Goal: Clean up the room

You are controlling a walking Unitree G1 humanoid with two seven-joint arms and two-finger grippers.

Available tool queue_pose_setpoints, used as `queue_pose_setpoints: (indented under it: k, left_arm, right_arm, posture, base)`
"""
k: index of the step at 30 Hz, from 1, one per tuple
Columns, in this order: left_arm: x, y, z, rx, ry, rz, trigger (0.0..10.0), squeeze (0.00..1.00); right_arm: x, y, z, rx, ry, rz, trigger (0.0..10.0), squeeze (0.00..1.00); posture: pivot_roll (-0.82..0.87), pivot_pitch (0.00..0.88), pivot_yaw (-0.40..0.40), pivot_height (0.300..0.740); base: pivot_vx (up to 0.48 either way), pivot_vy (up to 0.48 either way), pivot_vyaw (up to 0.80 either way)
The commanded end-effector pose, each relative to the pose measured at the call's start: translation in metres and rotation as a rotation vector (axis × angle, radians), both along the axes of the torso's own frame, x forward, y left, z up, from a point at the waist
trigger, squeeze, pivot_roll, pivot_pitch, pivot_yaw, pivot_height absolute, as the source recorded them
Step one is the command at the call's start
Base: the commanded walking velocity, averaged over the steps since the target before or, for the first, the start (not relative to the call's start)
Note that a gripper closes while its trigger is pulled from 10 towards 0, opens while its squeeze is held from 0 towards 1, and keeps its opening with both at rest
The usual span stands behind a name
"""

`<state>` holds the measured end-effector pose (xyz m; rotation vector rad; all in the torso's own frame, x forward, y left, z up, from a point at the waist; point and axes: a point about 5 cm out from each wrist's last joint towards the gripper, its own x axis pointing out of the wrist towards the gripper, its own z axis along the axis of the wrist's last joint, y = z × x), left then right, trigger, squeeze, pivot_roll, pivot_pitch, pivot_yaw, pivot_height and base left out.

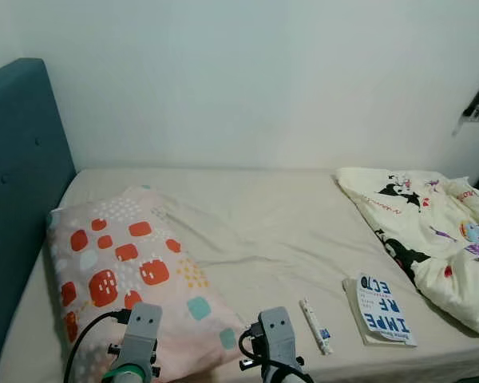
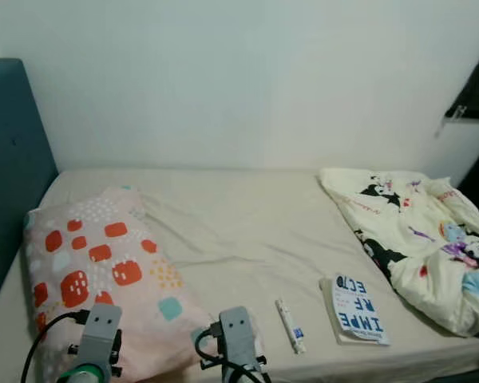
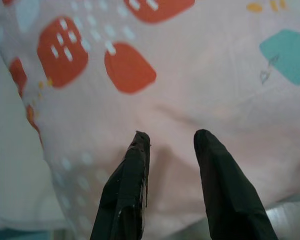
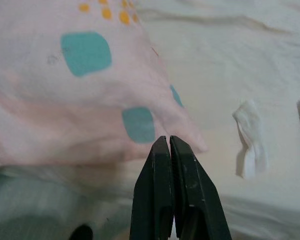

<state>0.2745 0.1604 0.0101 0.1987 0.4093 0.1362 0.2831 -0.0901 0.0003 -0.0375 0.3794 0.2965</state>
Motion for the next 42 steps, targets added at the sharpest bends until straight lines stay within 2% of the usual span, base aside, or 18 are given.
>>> queue_pose_setpoints:
  k: [1, 5, 11, 21, 28, 33, 35, 36, 38, 42]
  left_arm:
    - [-0.007, 0.0, -0.009, -0.017, 0.037, 0.008, 10.0, 0.0]
    - [-0.008, -0.002, -0.009, -0.026, 0.031, -0.007, 10.0, 0.0]
    - [-0.008, -0.002, -0.007, -0.029, 0.011, -0.005, 10.0, 0.0]
    - [-0.005, -0.004, -0.006, -0.032, 0.0, -0.006, 10.0, 0.0]
    - [-0.002, -0.002, -0.003, -0.026, -0.012, 0.009, 10.0, 0.0]
    - [0.0, 0.004, -0.001, 0.001, -0.023, 0.026, 10.0, 0.0]
    - [-0.002, 0.018, 0.0, 0.013, -0.025, 0.096, 10.0, 0.0]
    - [-0.002, 0.018, 0.0, 0.013, -0.025, 0.096, 10.0, 0.0]
    - [-0.003, 0.028, 0.001, -0.002, -0.032, 0.123, 10.0, 0.0]
    - [-0.002, 0.029, 0.002, -0.049, -0.049, 0.132, 10.0, 0.0]
  right_arm:
    - [-0.005, -0.001, -0.008, -0.03, 0.051, 0.0, 10.0, 0.0]
    - [-0.008, -0.003, -0.011, -0.05, 0.068, 0.018, 10.0, 0.0]
    - [-0.007, -0.005, -0.01, -0.018, 0.052, -0.006, 10.0, 0.0]
    - [-0.006, 0.003, -0.007, -0.048, 0.024, 0.038, 10.0, 0.0]
    - [-0.005, 0.001, -0.008, -0.018, 0.049, 0.009, 10.0, 0.0]
    - [-0.002, 0.003, -0.005, 0.012, 0.041, 0.024, 10.0, 0.0]
    - [0.0, 0.003, -0.003, 0.009, 0.039, 0.018, 10.0, 0.0]
    - [0.0, 0.003, -0.003, 0.009, 0.039, 0.018, 10.0, 0.0]
    - [0.001, 0.003, -0.002, 0.014, 0.039, 0.004, 10.0, 0.0]
    - [0.002, 0.002, -0.002, 0.019, 0.043, -0.006, 10.0, 0.0]
  posture:
    - [0.07, 0.085, -0.027, 0.703]
    - [0.07, 0.078, -0.029, 0.703]
    - [0.08, 0.067, -0.03, 0.703]
    - [0.07, 0.044, -0.031, 0.703]
    - [0.07, 0.053, -0.037, 0.703]
    - [0.08, 0.065, -0.035, 0.703]
    - [0.09, 0.08, -0.028, 0.703]
    - [0.09, 0.08, -0.028, 0.703]
    - [0.1, 0.075, -0.029, 0.703]
    - [0.11, 0.08, -0.034, 0.703]
  base:
    - [0.0, 0.0, 0.0]
    - [0.0, 0.0, 0.0]
    - [0.0, 0.0, 0.0]
    - [0.0, 0.0, 0.0]
    - [0.0, 0.0, 0.0]
    - [0.0, 0.0, 0.0]
    - [0.0, 0.0, 0.0]
    - [0.0, 0.0, 0.0]
    - [0.0, 0.0, 0.0]
    - [0.0, 0.0, 0.0]
